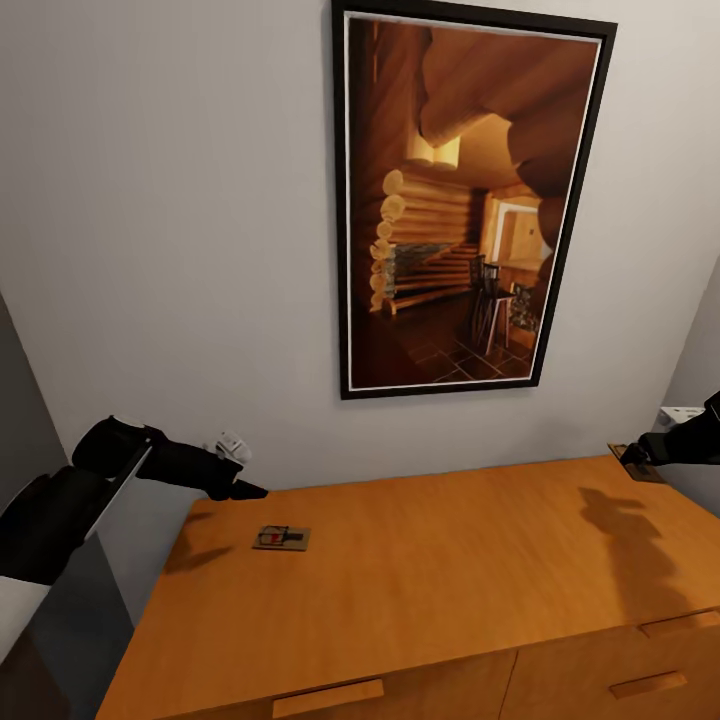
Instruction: Take the four mousetraps from the cabinet in the bathroom and place them on the bathroom floor. Make sure all four end up on the same floor surface, and ensure that at least two of them are either under or directly next to the same bathroom sink.
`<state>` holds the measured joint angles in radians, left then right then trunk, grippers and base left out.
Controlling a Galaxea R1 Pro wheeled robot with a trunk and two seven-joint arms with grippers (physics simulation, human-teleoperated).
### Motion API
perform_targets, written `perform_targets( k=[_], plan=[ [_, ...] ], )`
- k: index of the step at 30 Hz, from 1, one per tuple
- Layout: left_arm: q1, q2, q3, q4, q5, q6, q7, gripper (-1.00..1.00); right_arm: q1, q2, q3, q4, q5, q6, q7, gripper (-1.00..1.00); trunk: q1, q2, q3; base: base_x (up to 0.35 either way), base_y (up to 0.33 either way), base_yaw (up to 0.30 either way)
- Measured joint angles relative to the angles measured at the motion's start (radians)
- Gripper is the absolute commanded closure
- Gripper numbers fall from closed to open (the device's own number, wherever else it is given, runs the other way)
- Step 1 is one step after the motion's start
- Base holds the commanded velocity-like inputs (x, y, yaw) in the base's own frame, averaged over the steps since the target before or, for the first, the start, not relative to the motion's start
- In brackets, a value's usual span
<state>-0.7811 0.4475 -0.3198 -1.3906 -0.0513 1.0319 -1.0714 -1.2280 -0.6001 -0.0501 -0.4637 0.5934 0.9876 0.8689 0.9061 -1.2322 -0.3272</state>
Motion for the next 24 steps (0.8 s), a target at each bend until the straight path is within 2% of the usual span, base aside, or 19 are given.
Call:
perform_targets(
  k=[8,13,24],
  plan=[
    [0.0,-0.005,-0.002,0.002,-0.002,-0.002,0.003,-1.0,0.0,0.001,0.0,0.0,0.0,-0.002,0.0,1.0,0.0,0.0,0.0,0.076,0.0,0.0],
    [0.0,-0.018,-0.004,0.004,-0.004,-0.003,0.005,-1.0,0.0,0.001,0.0,0.0,0.0,-0.003,-0.001,1.0,0.0,0.0,0.0,0.028,0.0,0.0],
    [0.0,-0.06,-0.005,0.005,-0.073,0.0,0.012,-1.0,0.0,0.0,0.0,0.0,0.0,-0.003,0.0,1.0,0.0,0.0,0.0,0.003,0.0,0.0]
  ],
)
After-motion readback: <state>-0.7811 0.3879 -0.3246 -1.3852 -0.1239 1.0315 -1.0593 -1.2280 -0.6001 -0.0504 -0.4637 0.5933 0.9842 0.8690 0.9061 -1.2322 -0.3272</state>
